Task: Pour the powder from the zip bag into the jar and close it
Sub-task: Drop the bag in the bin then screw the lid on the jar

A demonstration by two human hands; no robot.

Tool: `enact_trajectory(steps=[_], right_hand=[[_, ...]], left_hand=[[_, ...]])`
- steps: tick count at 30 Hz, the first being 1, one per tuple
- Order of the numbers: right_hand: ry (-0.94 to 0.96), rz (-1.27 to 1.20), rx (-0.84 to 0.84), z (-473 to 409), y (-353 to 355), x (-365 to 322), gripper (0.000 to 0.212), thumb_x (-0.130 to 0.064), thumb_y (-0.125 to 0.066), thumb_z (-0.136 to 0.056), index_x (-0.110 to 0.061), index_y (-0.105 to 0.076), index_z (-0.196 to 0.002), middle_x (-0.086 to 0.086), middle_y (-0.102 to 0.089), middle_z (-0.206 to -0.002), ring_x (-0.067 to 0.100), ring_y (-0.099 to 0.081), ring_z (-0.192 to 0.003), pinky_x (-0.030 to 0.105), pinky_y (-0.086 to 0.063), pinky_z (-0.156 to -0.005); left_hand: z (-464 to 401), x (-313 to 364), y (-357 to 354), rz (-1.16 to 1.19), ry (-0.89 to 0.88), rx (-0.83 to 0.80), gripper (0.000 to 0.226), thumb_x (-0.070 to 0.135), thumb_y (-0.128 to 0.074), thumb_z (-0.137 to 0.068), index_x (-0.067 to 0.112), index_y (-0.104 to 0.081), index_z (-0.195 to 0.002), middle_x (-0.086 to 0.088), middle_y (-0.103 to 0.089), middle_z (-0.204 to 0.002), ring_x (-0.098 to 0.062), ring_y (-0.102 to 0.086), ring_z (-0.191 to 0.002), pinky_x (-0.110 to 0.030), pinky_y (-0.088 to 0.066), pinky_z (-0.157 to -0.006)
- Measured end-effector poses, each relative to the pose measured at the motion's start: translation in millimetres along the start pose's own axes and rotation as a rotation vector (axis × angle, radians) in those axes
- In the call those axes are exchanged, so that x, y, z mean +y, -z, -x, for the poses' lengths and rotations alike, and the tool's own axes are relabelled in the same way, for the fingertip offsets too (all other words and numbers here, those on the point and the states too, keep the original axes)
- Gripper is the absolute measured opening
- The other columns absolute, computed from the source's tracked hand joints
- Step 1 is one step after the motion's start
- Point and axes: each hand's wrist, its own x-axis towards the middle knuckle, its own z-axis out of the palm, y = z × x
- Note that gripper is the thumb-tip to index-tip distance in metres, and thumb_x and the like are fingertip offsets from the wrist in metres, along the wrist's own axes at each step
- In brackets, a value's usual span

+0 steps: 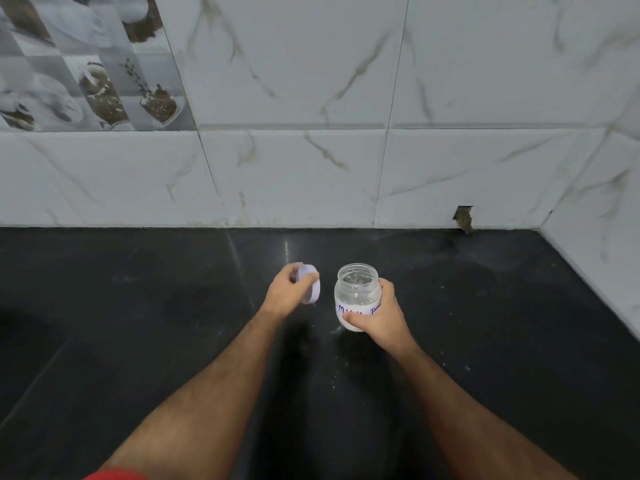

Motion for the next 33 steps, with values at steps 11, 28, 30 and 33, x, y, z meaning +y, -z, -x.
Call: enact_trajectory(steps=[11,28,30,33], right_hand=[[-0.020,-0.348,-0.140,-3.7,14.4,-15.4,0.075,-0.029,-0.087,-0.060,-0.033,-0.048,-0.123,-0.006,-0.066,-0.119,0.009,-0.069,-0.104,0.025,-0.059,-0.077],[-0.121,-0.426,-0.321,0.4,27.1,-44.9,0.073,-0.040,-0.088,-0.062,-0.030,-0.051,-0.124,-0.003,-0.071,-0.114,0.020,-0.073,-0.102,0.043,-0.063,-0.074],[-0.110,-0.439,-0.355,0.9,27.8,-46.1,0.080,-0.035,-0.090,-0.061,-0.026,-0.048,-0.129,0.002,-0.069,-0.120,0.023,-0.071,-0.108,0.045,-0.062,-0.079],[-0.072,-0.395,-0.345,3.2,29.5,-45.5,0.086,-0.028,-0.092,-0.056,-0.028,-0.044,-0.128,0.002,-0.067,-0.119,0.019,-0.070,-0.108,0.038,-0.061,-0.077]], left_hand=[[-13.5,71.7,-19.5,0.593,0.121,-0.005,0.040,0.042,-0.061,-0.094,0.010,-0.060,-0.117,-0.015,-0.066,-0.108,-0.027,-0.065,-0.094,-0.036,-0.056,-0.076],[15.8,94.6,-28.3,0.202,-0.100,-0.342,0.043,0.026,-0.061,-0.092,0.022,-0.057,-0.134,-0.002,-0.067,-0.119,-0.017,-0.065,-0.102,-0.030,-0.051,-0.086],[17.8,98.9,-28.0,0.157,-0.126,-0.327,0.035,0.025,-0.054,-0.097,0.021,-0.060,-0.131,0.004,-0.068,-0.114,-0.015,-0.064,-0.103,-0.028,-0.050,-0.085],[20.7,105.6,-27.4,0.040,-0.173,-0.321,0.032,0.025,-0.051,-0.096,0.023,-0.064,-0.125,0.007,-0.068,-0.107,-0.010,-0.064,-0.095,-0.024,-0.049,-0.077]])
